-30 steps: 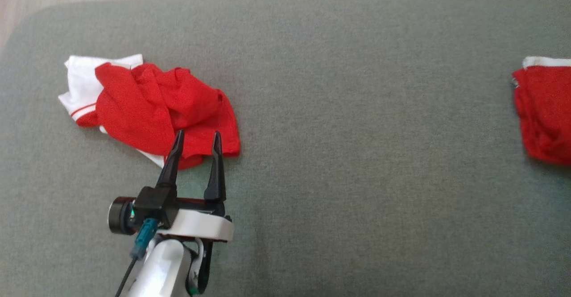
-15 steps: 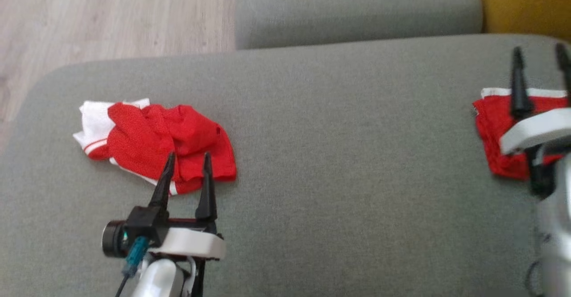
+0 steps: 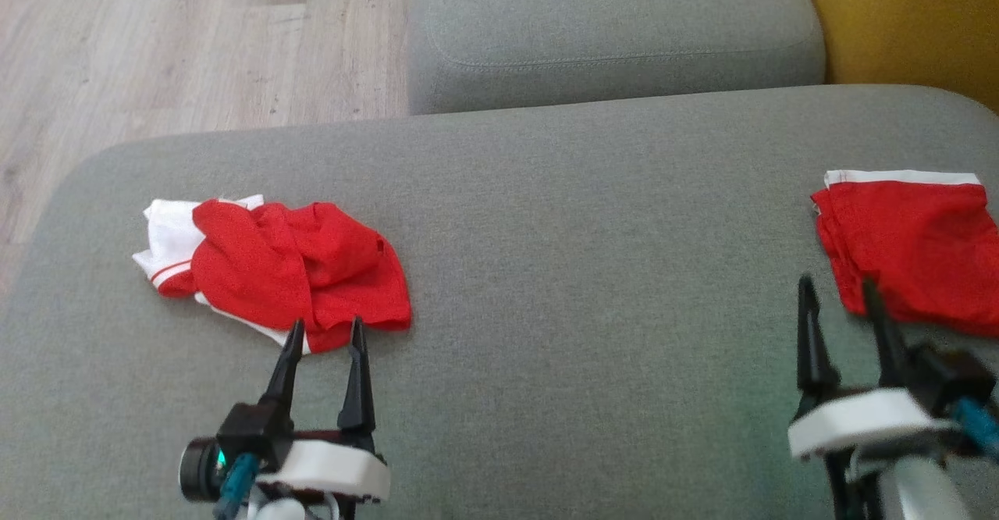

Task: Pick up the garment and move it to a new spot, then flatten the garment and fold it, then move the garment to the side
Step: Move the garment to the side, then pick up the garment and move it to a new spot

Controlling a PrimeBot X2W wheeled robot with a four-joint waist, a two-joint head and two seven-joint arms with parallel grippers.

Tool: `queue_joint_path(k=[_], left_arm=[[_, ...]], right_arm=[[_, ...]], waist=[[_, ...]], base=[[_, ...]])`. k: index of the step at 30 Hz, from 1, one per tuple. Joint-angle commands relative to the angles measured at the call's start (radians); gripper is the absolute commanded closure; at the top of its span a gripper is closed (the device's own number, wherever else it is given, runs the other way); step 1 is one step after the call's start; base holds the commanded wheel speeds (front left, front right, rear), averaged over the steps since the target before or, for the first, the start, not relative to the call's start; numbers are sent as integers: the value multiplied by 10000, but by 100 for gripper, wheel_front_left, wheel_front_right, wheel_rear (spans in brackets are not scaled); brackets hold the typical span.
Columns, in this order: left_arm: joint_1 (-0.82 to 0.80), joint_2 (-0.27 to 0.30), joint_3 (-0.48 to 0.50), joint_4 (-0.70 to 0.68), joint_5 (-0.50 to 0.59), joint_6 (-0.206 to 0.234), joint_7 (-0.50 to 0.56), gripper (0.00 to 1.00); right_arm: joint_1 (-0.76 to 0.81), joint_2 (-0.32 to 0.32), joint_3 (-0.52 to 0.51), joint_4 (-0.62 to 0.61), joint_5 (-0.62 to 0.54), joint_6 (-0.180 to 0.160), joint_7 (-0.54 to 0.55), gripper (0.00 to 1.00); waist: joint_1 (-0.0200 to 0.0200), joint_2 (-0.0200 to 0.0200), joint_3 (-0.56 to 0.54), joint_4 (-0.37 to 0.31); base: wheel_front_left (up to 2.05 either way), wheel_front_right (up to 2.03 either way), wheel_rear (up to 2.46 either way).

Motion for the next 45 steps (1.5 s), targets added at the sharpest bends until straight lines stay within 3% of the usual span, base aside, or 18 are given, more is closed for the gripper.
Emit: queue_joint_path(k=[1,6,25,34,45], left_arm=[[-248,24,304,-252,-48,14,-80,0],[35,24,308,-153,-196,117,-80,0],[84,24,292,-271,-283,173,-80,0],[15,24,414,-284,-136,147,-80,0],[142,24,789,-231,175,27,-80,0]], right_arm=[[-254,-2,300,-297,54,-7,-149,0],[625,13,555,-222,783,-7,-420,0],[747,16,785,-572,1021,-7,-471,0],[863,16,1347,-691,1212,-7,-472,0],[953,16,2391,-682,1575,-7,-472,0]], waist=[[1,0,-12,-7],[1,0,-94,-123],[1,0,-151,-150],[1,0,-188,576],[1,0,-312,2081]], base=[[0,0,0],[0,0,0],[0,0,0],[0,0,0],[0,0,0]])
